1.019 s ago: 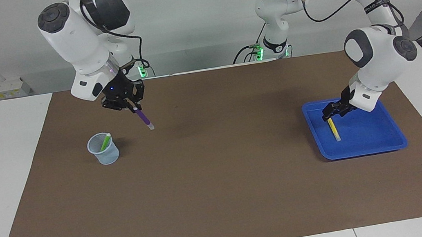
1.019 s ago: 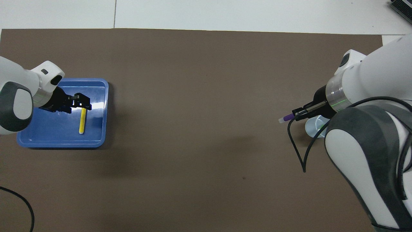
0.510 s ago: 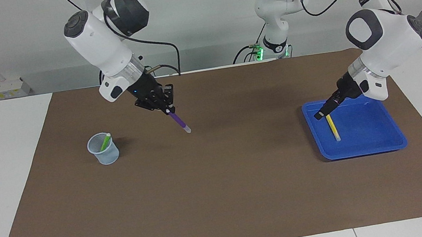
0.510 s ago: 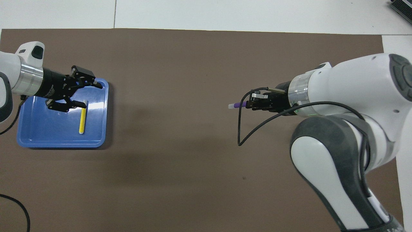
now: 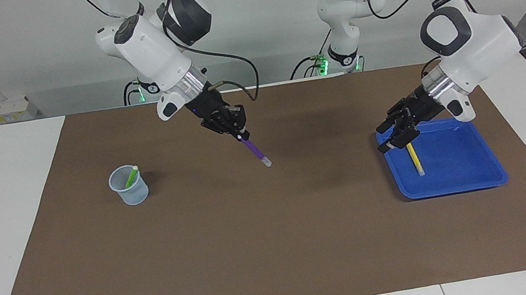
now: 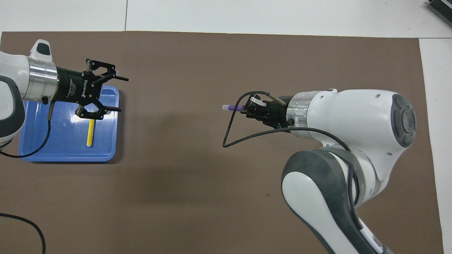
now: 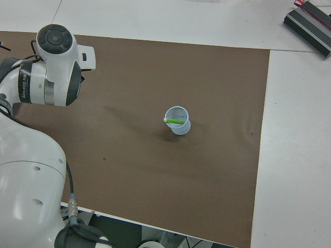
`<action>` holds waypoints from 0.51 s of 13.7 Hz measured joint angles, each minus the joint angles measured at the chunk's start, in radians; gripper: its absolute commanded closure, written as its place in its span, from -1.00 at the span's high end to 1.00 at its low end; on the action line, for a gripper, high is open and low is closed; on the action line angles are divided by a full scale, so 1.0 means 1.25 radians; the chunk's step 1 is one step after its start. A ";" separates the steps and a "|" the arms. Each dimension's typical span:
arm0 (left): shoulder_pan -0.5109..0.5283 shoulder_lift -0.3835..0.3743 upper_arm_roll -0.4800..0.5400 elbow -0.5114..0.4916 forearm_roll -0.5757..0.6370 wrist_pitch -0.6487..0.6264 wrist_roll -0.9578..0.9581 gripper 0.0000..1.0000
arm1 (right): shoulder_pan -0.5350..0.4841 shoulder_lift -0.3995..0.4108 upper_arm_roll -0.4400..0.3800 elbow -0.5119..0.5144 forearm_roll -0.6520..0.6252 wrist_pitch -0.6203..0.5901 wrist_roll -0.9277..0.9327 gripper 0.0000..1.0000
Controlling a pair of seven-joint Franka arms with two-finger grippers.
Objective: Right arm passes pens to left for tray arrangement
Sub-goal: 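Lift the purple pen with the right gripper while the left gripper approaches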
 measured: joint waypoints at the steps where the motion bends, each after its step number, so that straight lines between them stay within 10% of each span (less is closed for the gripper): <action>1: -0.011 -0.003 0.000 -0.012 -0.027 0.034 -0.043 0.71 | 0.021 0.000 0.000 -0.007 0.001 0.043 0.040 -1.00; 7: -0.132 -0.032 -0.001 -0.076 -0.091 0.213 -0.267 0.71 | 0.103 0.025 0.000 -0.041 0.002 0.192 0.140 -1.00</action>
